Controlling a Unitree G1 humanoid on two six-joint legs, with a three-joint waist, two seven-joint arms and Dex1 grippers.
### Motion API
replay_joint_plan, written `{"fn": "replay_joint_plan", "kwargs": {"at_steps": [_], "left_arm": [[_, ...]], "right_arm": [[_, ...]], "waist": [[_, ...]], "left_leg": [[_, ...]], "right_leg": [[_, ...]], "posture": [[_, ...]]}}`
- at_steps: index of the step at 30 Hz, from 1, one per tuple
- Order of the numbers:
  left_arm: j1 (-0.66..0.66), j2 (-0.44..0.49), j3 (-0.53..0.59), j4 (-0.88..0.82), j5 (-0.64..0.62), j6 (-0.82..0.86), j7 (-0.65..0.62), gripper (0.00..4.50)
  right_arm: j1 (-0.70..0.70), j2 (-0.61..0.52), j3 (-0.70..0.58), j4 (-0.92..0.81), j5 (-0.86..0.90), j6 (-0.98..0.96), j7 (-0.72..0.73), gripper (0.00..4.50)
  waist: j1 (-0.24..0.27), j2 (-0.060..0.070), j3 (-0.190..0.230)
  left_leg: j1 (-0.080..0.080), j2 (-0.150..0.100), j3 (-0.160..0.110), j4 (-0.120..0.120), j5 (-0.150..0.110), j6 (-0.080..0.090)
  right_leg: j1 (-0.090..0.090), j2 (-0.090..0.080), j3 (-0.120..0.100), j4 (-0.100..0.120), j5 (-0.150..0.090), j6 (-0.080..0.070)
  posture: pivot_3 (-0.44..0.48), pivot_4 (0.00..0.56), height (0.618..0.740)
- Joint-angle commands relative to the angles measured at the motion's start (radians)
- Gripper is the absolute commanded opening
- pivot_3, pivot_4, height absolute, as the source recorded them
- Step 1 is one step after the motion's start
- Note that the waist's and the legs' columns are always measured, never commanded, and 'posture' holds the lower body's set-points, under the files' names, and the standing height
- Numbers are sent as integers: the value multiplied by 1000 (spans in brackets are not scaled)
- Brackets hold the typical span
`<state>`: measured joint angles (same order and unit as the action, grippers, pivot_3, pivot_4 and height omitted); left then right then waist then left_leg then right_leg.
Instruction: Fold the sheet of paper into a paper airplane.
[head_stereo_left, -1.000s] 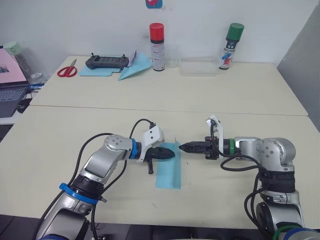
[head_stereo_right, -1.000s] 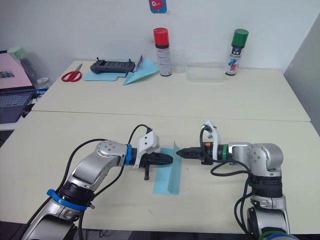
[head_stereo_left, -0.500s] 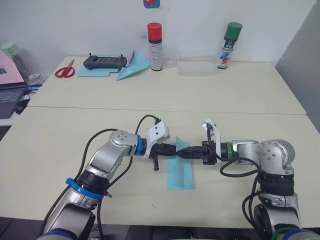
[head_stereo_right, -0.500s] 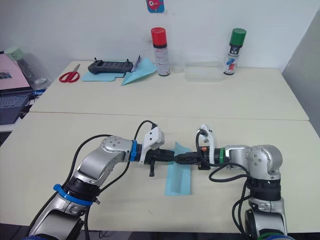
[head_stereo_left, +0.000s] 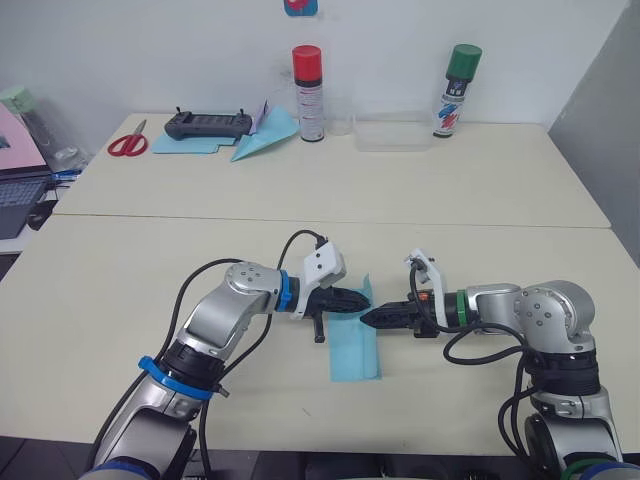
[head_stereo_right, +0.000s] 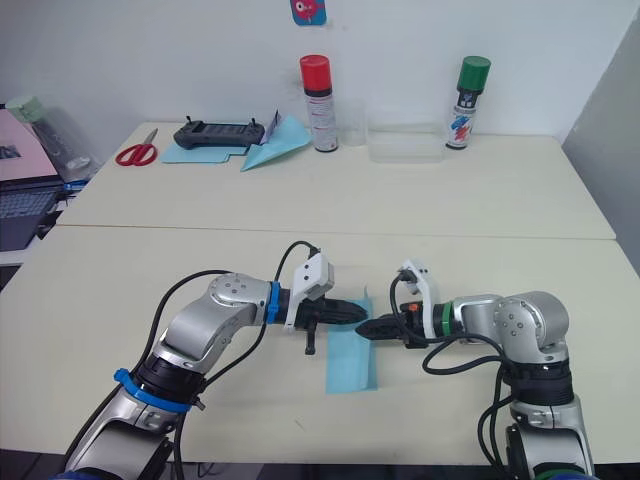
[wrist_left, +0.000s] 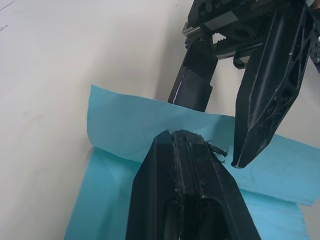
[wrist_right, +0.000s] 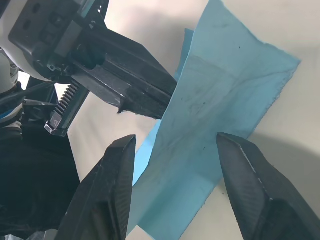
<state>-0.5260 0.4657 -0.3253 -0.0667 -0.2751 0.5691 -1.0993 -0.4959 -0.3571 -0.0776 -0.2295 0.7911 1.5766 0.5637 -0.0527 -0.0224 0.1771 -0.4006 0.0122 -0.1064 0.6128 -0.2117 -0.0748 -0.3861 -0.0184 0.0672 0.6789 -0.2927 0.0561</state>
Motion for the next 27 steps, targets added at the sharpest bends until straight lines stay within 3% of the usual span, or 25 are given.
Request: {"fn": "replay_joint_plan", "kwargs": {"at_steps": [1,4,6,8,12,13,20,27], "left_arm": [[-6,-6,-8,-27,-2,-7,4,0],[3,12,-21,-26,12,-16,-4,0],[14,38,-36,-24,36,-36,-12,0],[27,54,-36,-18,43,-45,-14,0],[37,74,-35,-5,52,-54,-18,0],[39,80,-40,-3,57,-57,-22,0],[72,115,-118,81,161,-145,-36,0],[68,117,-109,160,197,-215,-27,0]], "right_arm": [[-9,7,-8,-14,15,-2,-4,2609],[2,4,-3,-13,4,-7,-11,2609],[12,0,2,-5,-20,-28,-30,2247],[19,-3,4,2,-35,-45,-39,1742],[24,1,-5,7,-41,-50,-51,209],[24,3,-7,6,-40,-50,-52,33],[30,-2,-19,1,-38,-44,-60,33],[43,-26,-54,-27,-22,-13,-63,33]], "waist": [[-1,0,0],[-2,0,0],[-2,0,0],[-2,0,0],[-3,0,0],[-2,0,0],[-2,0,0],[-2,0,0]], "left_leg": [[0,0,0,0,0,0],[0,0,0,0,0,0],[0,0,0,0,0,0],[0,0,0,0,0,0],[0,0,0,0,0,0],[0,0,0,0,0,0],[0,0,1,0,0,0],[1,0,1,0,0,0]], "right_leg": [[0,0,0,0,0,0],[0,0,0,0,0,0],[0,0,0,0,0,0],[0,0,0,0,0,0],[-1,0,1,0,0,0],[-1,0,1,0,0,0],[-1,0,1,0,0,0],[1,0,1,0,0,0]], "posture": [[0,150,740],[0,150,740],[0,150,740],[0,150,740],[0,150,740],[0,150,740],[0,150,740],[0,150,740]]}}
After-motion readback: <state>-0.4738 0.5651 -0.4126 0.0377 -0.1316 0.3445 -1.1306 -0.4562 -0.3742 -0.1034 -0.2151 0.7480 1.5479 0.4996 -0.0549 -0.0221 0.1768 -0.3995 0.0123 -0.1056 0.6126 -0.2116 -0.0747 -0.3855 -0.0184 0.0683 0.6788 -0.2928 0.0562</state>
